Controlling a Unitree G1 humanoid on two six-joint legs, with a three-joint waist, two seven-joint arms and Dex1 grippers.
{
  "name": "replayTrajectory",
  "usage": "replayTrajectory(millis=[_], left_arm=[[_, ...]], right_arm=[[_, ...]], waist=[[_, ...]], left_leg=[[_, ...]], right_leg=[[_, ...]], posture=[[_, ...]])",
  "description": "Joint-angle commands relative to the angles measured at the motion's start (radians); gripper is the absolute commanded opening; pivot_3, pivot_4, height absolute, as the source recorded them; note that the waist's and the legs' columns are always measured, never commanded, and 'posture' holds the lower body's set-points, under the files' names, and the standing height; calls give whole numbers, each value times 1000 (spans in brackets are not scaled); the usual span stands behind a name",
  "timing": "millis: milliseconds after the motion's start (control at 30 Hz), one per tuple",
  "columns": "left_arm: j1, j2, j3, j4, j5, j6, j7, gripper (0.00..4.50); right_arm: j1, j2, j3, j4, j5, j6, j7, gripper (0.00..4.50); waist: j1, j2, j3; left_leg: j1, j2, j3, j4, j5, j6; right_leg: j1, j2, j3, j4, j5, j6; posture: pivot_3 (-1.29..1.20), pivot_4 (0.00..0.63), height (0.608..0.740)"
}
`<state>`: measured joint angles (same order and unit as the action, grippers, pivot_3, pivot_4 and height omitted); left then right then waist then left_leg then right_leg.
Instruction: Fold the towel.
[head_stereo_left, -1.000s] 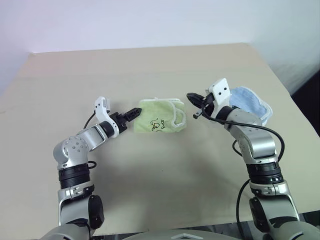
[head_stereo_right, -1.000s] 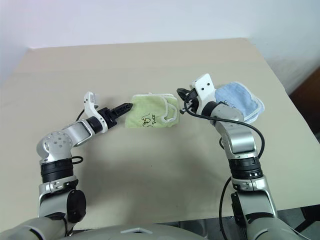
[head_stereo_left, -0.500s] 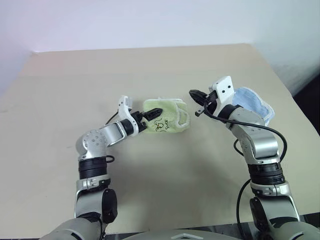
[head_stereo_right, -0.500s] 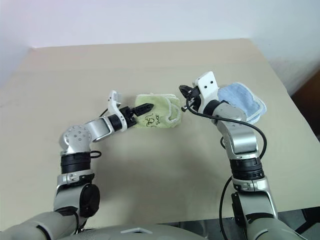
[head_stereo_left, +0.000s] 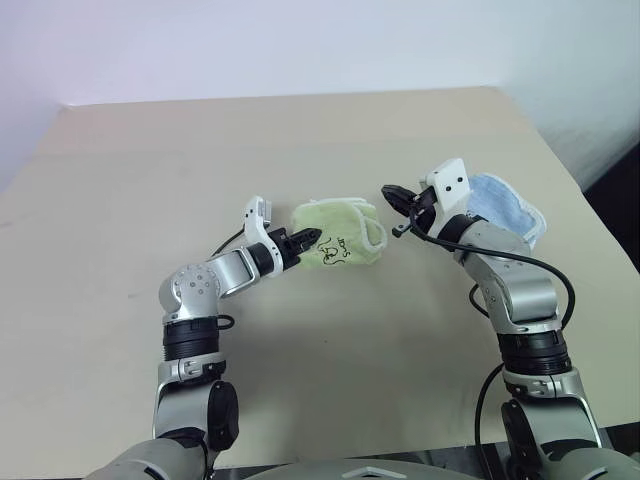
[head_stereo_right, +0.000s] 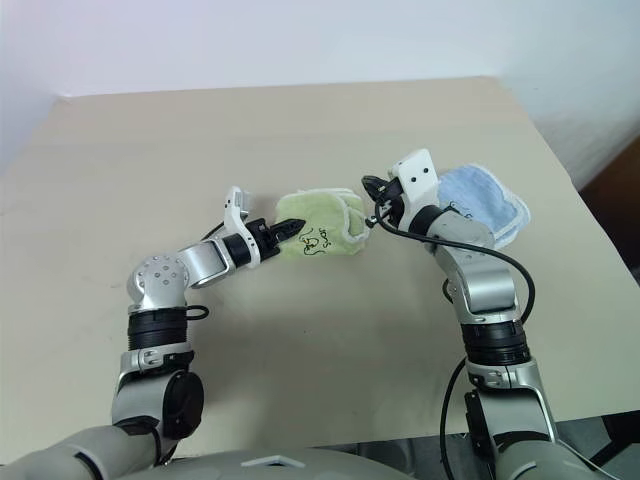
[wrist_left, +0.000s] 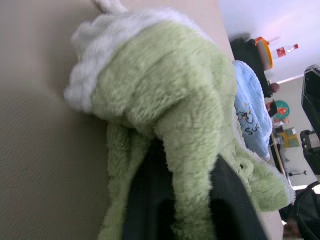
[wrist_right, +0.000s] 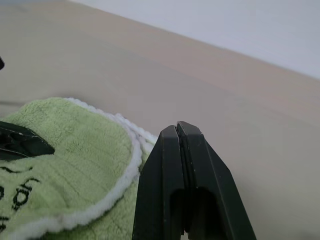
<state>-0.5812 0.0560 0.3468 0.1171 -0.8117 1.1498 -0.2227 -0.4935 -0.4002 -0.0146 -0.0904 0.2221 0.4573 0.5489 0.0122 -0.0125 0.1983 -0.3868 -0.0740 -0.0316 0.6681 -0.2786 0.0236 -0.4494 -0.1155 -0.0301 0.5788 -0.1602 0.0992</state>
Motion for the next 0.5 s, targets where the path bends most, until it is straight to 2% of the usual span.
replayTrajectory(millis=[33, 133, 267, 500], left_arm=[[2, -9, 43, -62, -33, -44, 31, 49], [-7, -9, 99, -78, -24, -120, 84, 49], [-50, 32, 252, -75, 11, -356, 219, 49], [5, 204, 436, -36, 50, -598, 321, 49]], right_arm=[[0, -6, -20, -47, 10, -8, -10, 0], [4, -8, -22, -47, 9, -8, -14, 0], [11, -18, -30, -47, 13, -9, -12, 0], [-4, -16, -18, -23, 15, -19, -2, 0]], waist=[[0, 0, 0], [-1, 0, 0], [-4, 0, 0], [-3, 0, 0]], left_leg=[[0, 0, 0, 0, 0, 0], [0, 0, 0, 0, 0, 0], [0, 1, 0, 0, 0, 0], [0, 1, 1, -1, 0, -1]], right_leg=[[0, 0, 0, 0, 0, 0], [0, 0, 0, 0, 0, 0], [-1, 1, 0, 0, 0, 0], [-1, 1, 1, 0, 0, 0]], posture=[[0, 150, 731], [0, 150, 731], [0, 150, 731], [0, 150, 731]])
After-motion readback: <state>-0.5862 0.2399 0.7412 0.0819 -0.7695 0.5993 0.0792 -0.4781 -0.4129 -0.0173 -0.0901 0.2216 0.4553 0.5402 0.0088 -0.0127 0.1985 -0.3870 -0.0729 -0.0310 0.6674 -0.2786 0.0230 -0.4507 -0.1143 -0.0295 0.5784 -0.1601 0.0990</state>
